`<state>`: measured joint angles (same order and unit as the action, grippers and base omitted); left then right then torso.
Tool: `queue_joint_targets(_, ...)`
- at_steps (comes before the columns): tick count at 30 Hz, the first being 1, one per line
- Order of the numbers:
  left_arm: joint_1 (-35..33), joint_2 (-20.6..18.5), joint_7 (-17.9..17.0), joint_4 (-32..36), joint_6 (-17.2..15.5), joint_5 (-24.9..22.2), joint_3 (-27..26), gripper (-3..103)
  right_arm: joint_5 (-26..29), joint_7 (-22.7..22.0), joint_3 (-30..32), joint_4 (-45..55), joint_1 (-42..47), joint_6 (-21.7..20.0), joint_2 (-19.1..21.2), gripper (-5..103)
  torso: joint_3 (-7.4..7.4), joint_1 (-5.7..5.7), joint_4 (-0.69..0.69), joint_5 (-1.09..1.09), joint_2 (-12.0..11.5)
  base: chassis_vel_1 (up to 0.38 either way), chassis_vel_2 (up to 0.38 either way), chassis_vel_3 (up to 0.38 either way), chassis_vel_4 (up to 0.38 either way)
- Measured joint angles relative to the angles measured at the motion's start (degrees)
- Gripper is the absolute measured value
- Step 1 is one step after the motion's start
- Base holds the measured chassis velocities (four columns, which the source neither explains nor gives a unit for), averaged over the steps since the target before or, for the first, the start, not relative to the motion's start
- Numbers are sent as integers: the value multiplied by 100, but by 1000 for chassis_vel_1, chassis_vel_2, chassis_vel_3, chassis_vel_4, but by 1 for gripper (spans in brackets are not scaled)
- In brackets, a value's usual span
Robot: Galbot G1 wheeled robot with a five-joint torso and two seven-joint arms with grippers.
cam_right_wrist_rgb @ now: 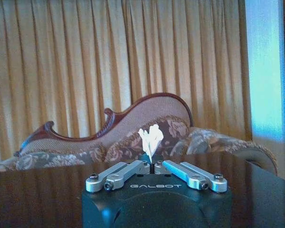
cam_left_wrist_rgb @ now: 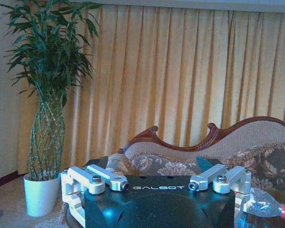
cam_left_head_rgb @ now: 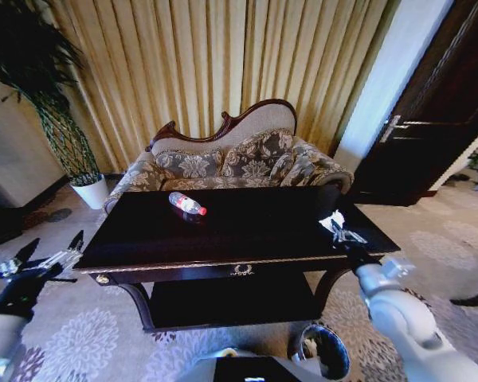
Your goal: Move to the front of the table and place the trash on the table into the trash bin.
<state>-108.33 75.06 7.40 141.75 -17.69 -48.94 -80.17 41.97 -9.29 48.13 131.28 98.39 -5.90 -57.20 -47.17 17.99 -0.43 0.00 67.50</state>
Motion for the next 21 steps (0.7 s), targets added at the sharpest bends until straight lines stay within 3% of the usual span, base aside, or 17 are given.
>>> queue_joint_targets(11, 25, -183, 142, -169, -81, 7, 18, 100, -184, -20, -46, 258, 170, -13, -125, 0, -2, 2, 0, 0, -2, 23, -28, -20, 26)
queue_joint_targets(21, 6, -156, 212, -246, -78, 40, -9, 100, -216, -26, -179, 155, 52, -28, -122, 0, 0, -2, -1, 0, 0, 175, -179, -169, 167)
